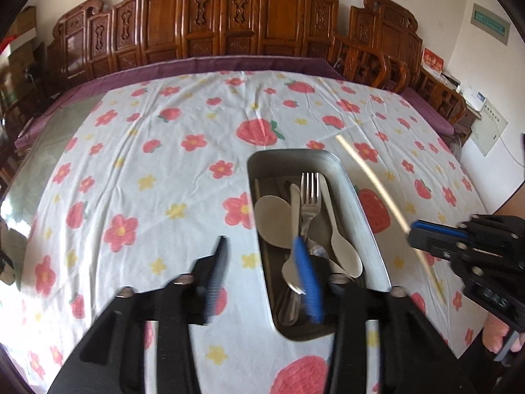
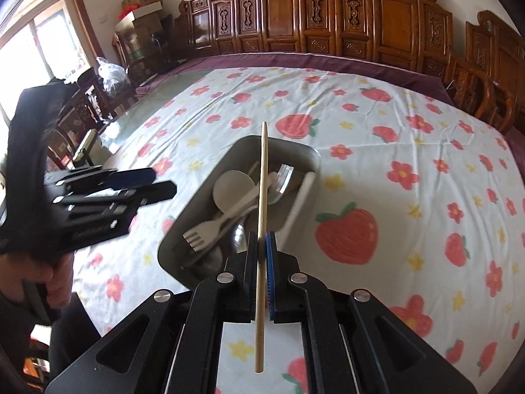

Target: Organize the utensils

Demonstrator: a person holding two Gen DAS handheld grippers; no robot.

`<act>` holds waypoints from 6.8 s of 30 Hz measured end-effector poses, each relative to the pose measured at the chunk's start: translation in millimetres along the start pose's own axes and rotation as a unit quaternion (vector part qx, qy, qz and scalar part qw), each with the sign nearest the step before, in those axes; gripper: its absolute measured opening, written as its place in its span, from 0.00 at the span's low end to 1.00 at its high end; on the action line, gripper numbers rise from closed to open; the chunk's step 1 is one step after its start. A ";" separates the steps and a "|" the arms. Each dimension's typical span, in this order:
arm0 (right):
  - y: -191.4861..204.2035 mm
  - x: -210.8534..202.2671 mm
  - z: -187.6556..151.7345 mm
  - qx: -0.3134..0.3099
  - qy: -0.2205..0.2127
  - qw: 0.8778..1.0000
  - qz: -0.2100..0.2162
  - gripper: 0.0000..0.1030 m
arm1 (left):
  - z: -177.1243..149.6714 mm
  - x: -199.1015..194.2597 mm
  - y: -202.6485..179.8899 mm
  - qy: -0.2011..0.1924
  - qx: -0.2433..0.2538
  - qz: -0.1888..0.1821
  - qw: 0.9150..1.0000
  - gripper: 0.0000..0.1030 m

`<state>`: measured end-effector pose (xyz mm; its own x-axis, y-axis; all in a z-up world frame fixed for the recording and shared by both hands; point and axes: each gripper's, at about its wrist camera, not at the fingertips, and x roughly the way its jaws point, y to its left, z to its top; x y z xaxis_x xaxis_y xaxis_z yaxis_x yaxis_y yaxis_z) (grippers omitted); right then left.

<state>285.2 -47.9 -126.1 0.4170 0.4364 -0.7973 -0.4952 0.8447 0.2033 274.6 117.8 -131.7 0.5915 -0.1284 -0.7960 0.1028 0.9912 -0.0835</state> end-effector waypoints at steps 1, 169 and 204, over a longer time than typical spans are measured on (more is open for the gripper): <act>1.5 4.4 2.9 0.002 0.000 1.000 0.005 0.06 | -0.4 -2.7 1.0 -0.003 0.000 0.000 1.000 0.52; 34.0 -328.5 -133.0 0.039 -0.301 0.941 -0.150 0.97 | -86.0 -277.3 -153.2 -0.250 0.012 0.065 0.966 0.92; 34.2 -327.9 -133.4 0.039 -0.301 0.941 -0.150 0.97 | -85.0 -278.4 -152.7 -0.251 0.011 0.063 0.966 0.92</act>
<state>29.9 -203.4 66.4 0.8970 0.2513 -0.3637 -0.2387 0.9678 0.0799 26.3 4.9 51.7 0.9129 -0.0121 -0.4080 0.0185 0.9998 0.0118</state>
